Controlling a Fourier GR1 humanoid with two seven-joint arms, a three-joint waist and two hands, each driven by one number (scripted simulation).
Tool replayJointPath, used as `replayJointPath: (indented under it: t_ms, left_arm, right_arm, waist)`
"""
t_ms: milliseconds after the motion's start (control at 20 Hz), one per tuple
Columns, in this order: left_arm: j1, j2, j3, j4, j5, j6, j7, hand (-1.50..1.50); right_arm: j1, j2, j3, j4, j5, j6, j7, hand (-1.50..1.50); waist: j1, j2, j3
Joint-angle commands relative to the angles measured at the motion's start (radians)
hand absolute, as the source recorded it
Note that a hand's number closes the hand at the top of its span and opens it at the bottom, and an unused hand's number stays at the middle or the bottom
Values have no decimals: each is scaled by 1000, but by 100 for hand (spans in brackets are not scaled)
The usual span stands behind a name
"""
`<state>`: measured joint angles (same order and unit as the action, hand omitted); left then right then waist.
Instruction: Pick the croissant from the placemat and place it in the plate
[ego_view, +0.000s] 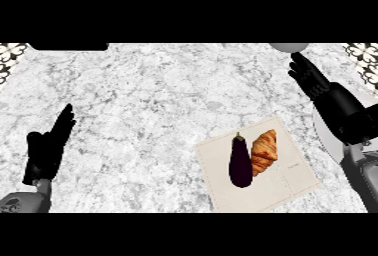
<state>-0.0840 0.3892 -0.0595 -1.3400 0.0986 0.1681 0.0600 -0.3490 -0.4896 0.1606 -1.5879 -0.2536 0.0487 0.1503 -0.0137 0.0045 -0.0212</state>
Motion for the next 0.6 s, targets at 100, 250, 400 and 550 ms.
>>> replayJointPath:
  t_ms: [100,250,400,550]
  left_arm:
    - [26,-70,-28,-57,-18,42,49,0]
    - [-8,-127,-53,-82,-37,104,112,0]
    - [8,-95,-42,-31,-6,40,76,0]
    - [20,-141,-43,-37,0,78,97,0]
  right_arm:
    - [-33,109,51,40,110,-158,168,150]
    - [-73,180,100,38,173,-277,334,150]
    - [-75,-299,267,78,588,-37,231,150]
    - [51,-128,297,31,743,-347,282,150]
  waist:
    - [25,-6,21]
    - [22,-7,21]
    - [21,-15,-11]
    - [-10,-13,21]
